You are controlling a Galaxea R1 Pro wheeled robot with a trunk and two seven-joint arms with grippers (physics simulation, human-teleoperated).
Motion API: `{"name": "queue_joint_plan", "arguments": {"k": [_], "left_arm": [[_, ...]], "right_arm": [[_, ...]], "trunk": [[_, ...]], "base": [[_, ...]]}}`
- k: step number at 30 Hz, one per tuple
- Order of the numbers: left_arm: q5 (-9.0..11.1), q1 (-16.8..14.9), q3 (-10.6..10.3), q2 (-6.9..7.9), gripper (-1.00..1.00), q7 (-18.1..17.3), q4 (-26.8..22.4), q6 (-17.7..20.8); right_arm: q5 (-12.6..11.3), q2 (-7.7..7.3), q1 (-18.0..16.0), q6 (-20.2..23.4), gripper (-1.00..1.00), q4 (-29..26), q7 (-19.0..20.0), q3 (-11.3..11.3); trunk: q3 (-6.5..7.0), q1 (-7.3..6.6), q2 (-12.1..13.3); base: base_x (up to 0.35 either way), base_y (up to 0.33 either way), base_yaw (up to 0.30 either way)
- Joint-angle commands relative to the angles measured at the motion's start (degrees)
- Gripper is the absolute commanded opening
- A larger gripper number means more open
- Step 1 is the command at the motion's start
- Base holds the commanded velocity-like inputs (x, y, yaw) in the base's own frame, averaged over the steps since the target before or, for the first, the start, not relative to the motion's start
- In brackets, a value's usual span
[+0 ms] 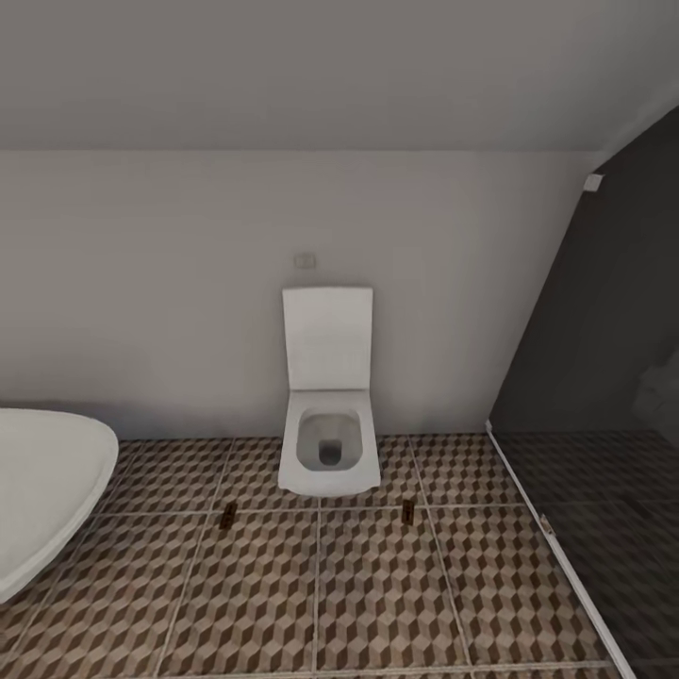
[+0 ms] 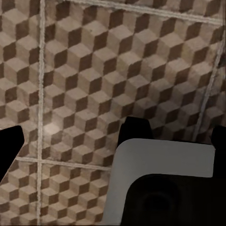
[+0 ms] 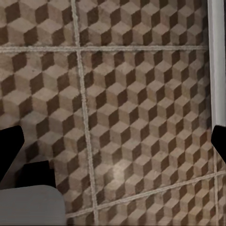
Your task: Take the four mousetraps from the cabinet in the bathroom and place them on the bathroom floor. Make sure all four end up on the same floor surface, and ensure that at least two of them are either under or directly next to the same bathroom sink.
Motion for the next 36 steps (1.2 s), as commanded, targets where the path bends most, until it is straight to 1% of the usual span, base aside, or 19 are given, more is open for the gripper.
{"name": "queue_joint_plan", "arguments": {"k": [1, 4, 8, 15, 27, 36], "left_arm": [[0.6, 0.13, -0.47, -0.13, 1.0, -0.17, -0.22, -0.17], [0.58, 0.97, -0.48, -0.53, 1.0, -0.18, -0.42, -0.16], [0.57, 1.64, -0.49, -0.7, 1.0, -0.2, -0.52, -0.15], [0.56, 2.59, -0.49, -0.8, 1.0, -0.21, -0.92, -0.09], [0.56, 3.94, -0.57, -0.78, 1.0, -0.23, -3.56, 0.04], [0.5, 4.13, -0.58, -0.74, 1.0, -0.21, -3.23, -0.04]], "right_arm": [[-0.55, 0.06, 0.07, -0.12, 1.0, 0.04, -0.09, 0.49], [-0.59, 0.51, 0.6, -0.03, 1.0, 0.11, -0.09, 0.49], [-0.65, 1.07, 1.26, 0.09, 1.0, 0.29, -0.08, 0.49], [-0.68, 1.4, 2.11, 0.16, 1.0, 1.67, -0.09, 0.48], [-0.56, 1.79, 3.5, 0.09, 1.0, 2.84, -0.08, 0.48], [-0.55, 1.33, 3.66, 0.01, 1.0, 2.8, -0.08, 0.41]], "trunk": [[0.14, -0.23, 0.39], [0.68, -0.89, 1.59], [1.39, -1.77, 3.2], [2.65, -3.3, 6.0], [2.65, -3.3, 6.0], [2.65, -3.3, 6.0]], "base": [[0.0, 0.0, 0.0], [0.0, 0.0, 0.0], [0.0, 0.0, 0.0], [0.0, 0.0, 0.0], [0.0, 0.0, 0.0], [0.0, 0.0, 0.0]]}}
